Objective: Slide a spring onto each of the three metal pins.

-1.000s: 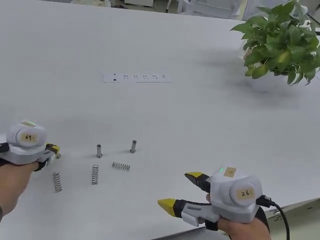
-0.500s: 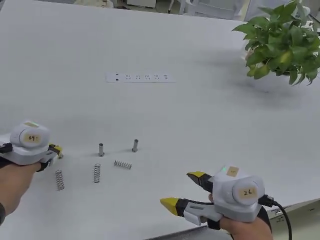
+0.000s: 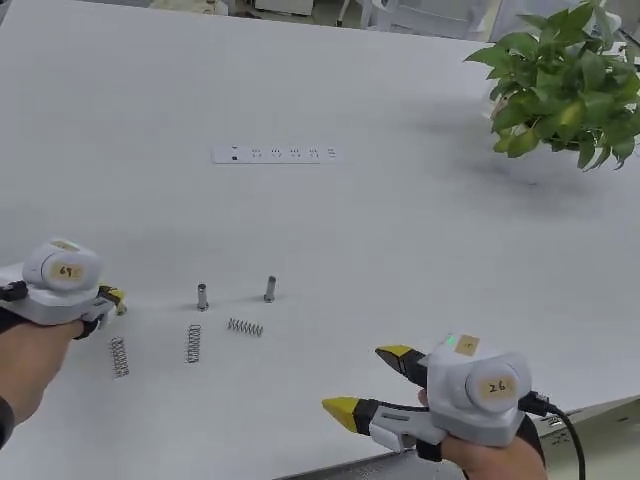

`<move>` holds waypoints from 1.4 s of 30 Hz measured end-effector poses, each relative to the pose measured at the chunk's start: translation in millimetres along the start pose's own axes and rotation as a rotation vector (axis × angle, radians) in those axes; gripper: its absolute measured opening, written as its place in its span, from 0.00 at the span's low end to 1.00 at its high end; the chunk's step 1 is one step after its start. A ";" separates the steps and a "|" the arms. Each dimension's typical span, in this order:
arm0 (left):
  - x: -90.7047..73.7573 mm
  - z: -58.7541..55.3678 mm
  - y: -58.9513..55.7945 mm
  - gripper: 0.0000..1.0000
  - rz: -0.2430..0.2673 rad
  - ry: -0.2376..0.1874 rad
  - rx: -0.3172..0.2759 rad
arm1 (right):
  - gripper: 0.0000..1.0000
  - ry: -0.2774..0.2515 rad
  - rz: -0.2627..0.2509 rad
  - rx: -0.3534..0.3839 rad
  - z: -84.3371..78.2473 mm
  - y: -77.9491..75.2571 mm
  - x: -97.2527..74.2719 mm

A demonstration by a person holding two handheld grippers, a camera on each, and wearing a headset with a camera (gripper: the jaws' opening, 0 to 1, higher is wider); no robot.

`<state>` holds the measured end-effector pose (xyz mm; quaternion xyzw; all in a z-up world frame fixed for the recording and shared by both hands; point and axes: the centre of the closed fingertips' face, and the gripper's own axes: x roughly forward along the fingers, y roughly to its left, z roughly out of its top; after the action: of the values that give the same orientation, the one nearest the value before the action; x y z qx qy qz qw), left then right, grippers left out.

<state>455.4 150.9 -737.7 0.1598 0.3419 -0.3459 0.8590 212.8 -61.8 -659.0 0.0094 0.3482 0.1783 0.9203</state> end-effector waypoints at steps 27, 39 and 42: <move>1.4 -2.8 -3.8 0.05 0.006 0.005 -0.009 | 0.58 0.006 -0.003 0.008 -4.6 0.2 -1.4; -6.8 -9.8 -3.9 0.16 -0.011 0.010 -0.014 | 0.58 0.005 -0.002 0.017 -6.3 0.1 -0.6; -11.5 -13.6 -2.6 0.17 -0.011 0.011 -0.007 | 0.58 0.005 -0.003 0.020 -6.8 -0.4 -0.8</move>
<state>441.0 161.5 -739.5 0.1569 0.3488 -0.3485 0.8557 208.0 -63.2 -663.7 0.0177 0.3522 0.1736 0.9195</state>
